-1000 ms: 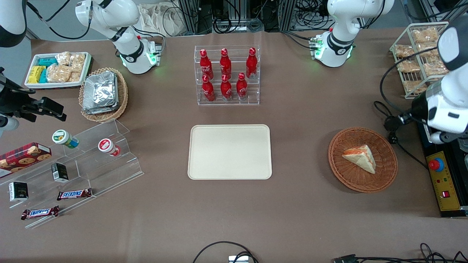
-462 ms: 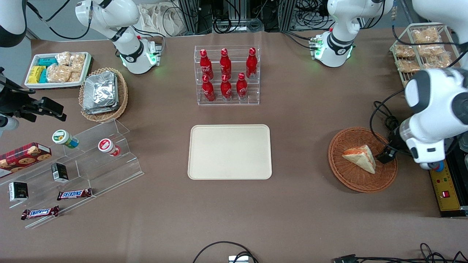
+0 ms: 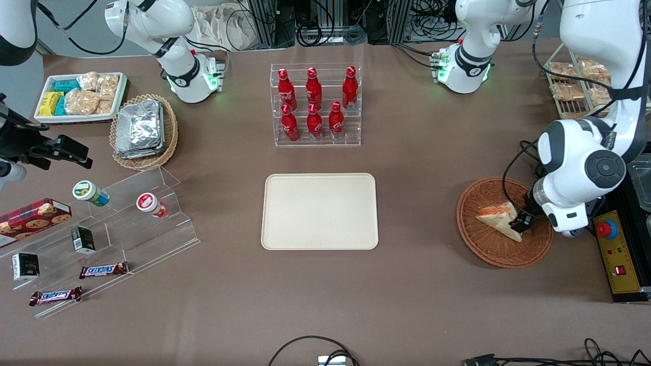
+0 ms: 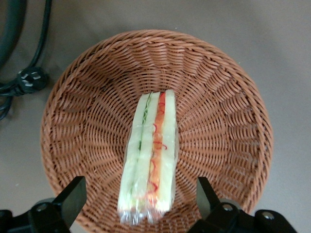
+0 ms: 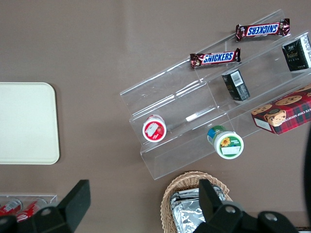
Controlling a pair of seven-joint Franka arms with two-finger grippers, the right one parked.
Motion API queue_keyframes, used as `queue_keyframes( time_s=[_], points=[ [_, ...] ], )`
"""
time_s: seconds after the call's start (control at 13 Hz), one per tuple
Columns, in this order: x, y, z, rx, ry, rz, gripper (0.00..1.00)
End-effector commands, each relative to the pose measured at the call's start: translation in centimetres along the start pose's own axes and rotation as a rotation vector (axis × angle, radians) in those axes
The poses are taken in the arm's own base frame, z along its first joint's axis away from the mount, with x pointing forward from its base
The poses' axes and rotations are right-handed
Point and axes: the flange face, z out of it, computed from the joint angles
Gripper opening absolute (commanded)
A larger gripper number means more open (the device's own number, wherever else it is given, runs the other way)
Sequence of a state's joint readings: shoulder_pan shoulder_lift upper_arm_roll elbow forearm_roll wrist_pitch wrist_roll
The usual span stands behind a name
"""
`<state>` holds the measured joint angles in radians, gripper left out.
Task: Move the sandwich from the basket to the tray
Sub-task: 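Lower the left gripper and close it on the wrapped sandwich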
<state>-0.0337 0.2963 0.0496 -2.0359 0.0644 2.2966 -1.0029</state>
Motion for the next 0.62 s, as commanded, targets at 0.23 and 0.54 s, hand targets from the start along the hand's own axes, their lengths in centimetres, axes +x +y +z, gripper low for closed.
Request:
queue_keyframes(
  time_s=[0.23, 0.54],
  points=[
    [-1.1, -0.5, 3.8, -0.021, 0.011, -0.030, 1.00],
    [-2.4, 0.5, 4.8, -0.028, 0.011, -0.077, 0.74]
  ],
)
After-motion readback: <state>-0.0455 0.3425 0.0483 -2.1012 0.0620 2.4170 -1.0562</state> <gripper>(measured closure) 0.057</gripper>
